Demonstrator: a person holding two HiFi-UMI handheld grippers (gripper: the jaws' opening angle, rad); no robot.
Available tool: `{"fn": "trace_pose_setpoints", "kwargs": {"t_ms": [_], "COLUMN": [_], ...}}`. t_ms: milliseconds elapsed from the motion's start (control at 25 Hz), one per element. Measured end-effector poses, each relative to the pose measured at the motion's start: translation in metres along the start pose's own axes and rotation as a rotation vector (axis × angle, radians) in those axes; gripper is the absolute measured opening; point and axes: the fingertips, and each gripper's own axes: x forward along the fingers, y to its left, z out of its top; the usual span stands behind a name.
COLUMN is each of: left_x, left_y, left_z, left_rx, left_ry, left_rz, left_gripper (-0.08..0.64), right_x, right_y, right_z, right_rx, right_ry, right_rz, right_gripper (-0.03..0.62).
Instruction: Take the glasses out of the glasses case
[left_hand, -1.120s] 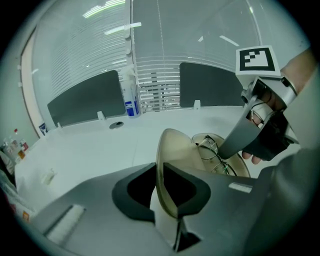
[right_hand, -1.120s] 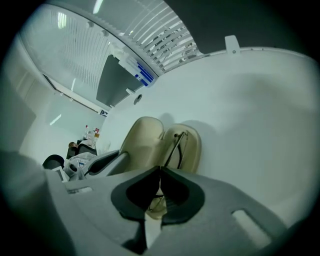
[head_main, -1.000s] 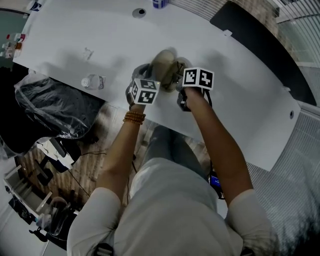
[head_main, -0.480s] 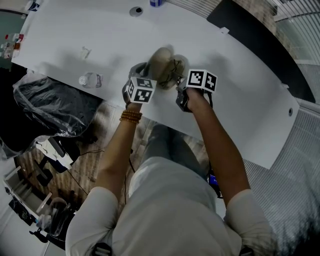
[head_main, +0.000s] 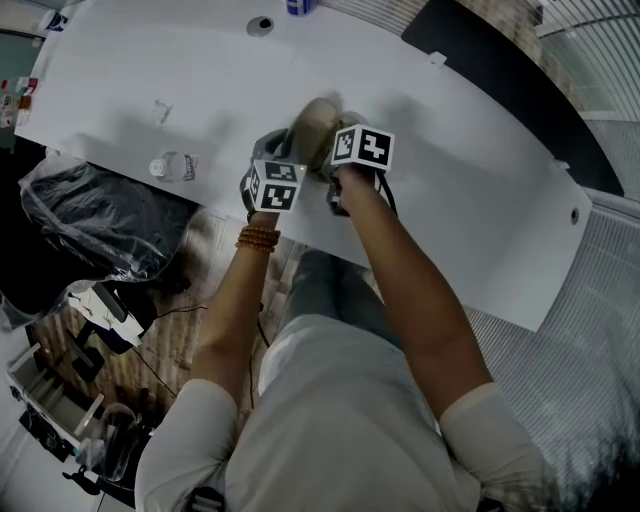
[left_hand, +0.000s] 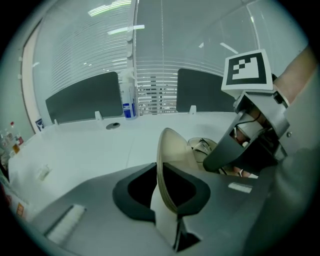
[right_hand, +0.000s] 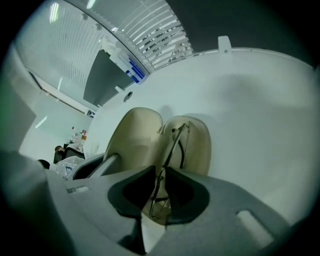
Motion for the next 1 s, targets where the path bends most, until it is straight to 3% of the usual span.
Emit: {"fn": "trace_pose_setpoints", "kwargs": {"t_ms": [40,160,720,1000], "left_x": [0.000,0.001,-0.012,-0.038], "left_y": [-0.001,-0.003,0.004,0.016], "left_z": [0.000,0.002,0.000,0.019], "left_rx": [-0.006,-0.018,0.003,-0.039], "left_ry": [0.000,-0.002,-0.005,-0.071], "left_rz": [0.001,-0.007,-0.004,0.044], "left_gripper": [0.043,0.041,0.044,0.041], "right_x": [0.000,-0.003,-0.035,-0.083], "right_y": [0.001,0.000,0.033,0.052], "right_z": [0.001,0.003,0.003,0.018], "right_rx": [0.002,0.020,0.125,0.207], "right_ry": [-0.013,-0.042,-0.131,-0.224], "right_rz": [-0.010,0.021,0.436,0.627], "right_gripper": [0.057,0.049,0.014,0.012]}}
